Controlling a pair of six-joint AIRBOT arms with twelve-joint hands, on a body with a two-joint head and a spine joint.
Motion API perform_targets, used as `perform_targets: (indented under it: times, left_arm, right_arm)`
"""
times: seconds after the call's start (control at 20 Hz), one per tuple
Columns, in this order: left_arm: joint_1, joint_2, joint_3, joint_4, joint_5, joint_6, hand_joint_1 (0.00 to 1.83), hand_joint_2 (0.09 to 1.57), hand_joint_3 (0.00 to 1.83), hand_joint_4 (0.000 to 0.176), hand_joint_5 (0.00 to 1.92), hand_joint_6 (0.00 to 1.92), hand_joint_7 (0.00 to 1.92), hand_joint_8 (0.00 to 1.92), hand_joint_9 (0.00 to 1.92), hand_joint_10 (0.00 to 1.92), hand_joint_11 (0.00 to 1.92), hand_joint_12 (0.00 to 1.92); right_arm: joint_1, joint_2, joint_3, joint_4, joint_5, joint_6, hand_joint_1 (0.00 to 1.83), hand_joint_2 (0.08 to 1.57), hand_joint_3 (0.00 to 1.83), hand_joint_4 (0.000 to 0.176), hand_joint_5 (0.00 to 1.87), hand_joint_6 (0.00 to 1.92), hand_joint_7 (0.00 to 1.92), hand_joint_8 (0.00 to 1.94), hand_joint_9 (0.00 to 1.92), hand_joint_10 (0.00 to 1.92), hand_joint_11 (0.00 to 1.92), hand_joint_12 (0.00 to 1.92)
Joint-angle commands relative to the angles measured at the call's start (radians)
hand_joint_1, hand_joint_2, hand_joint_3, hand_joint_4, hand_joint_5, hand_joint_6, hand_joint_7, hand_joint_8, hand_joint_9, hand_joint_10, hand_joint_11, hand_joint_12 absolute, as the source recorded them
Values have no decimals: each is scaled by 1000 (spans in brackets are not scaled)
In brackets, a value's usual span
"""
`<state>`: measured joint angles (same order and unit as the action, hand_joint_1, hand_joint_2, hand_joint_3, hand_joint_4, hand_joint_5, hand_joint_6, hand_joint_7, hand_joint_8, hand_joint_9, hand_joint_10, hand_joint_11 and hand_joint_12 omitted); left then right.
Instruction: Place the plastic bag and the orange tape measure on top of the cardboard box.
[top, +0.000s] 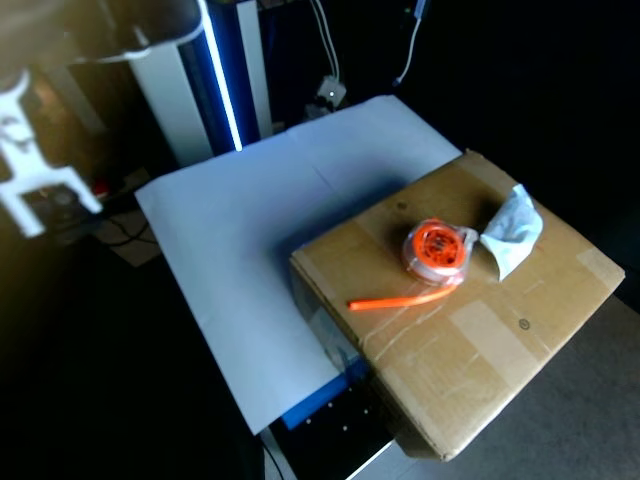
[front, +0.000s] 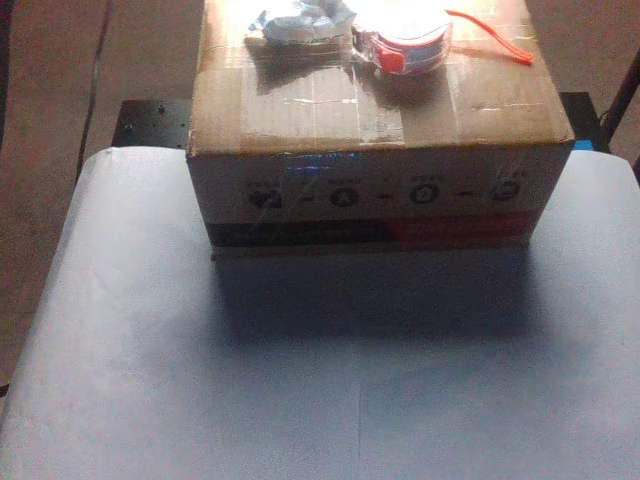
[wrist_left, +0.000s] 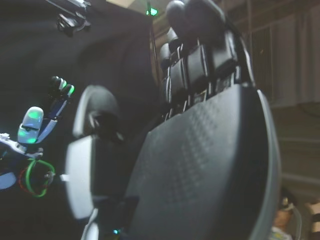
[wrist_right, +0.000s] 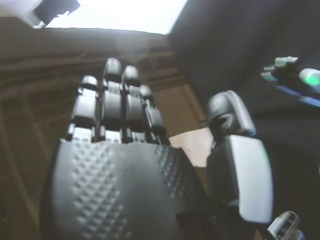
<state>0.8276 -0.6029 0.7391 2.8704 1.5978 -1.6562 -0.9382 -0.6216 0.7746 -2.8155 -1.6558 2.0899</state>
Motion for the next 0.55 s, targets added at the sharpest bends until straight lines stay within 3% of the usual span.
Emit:
perform_targets:
  times: [0.0,0.05,0.1,0.15,0.2,0.25,0.3,0.5]
  left_arm:
    - [22,-9,-4,-1,155,0,74,1409,23,170,194,41,110,1,137,95,0,1159]
    - [47,-12,-9,7,169,-33,219,1375,0,171,137,38,0,0,0,0,0,33]
    - [43,-25,-4,35,169,-53,319,1281,27,176,131,92,20,6,41,132,0,587]
    - [32,-44,1,61,169,-55,288,1337,20,176,69,198,78,12,52,210,0,698]
    - [17,-65,9,85,169,-68,662,1363,3,176,428,1412,302,70,146,117,0,27]
    - [8,-78,18,96,169,-96,266,1456,24,90,207,1104,364,56,189,127,23,41]
    - [-3,-91,33,113,169,-171,103,1503,7,70,221,772,383,20,204,111,0,264]
    - [24,-103,47,102,169,-420,94,1507,4,70,228,743,386,14,207,105,0,298]
  right_arm:
    - [9,-7,0,-24,-107,5,412,1292,27,118,60,18,61,27,237,80,0,820]
    - [11,-13,-1,-35,-107,5,421,1295,15,118,60,10,50,15,240,82,0,895]
    - [15,-14,-4,-48,-107,5,421,1296,14,118,60,10,50,15,240,82,0,896]
    - [19,-17,-5,-70,-107,5,421,1296,14,118,60,10,50,15,240,82,0,896]
    - [34,-30,-5,-92,-107,5,421,1296,13,118,60,11,50,14,240,82,0,896]
    - [45,-36,-4,-111,-107,6,421,1297,12,118,60,11,50,14,240,83,0,896]
    - [63,-42,-4,-135,-107,32,421,1297,11,118,60,11,51,14,240,83,0,896]
    - [58,-39,-8,-144,-107,160,420,1299,8,118,59,12,51,12,239,83,0,897]
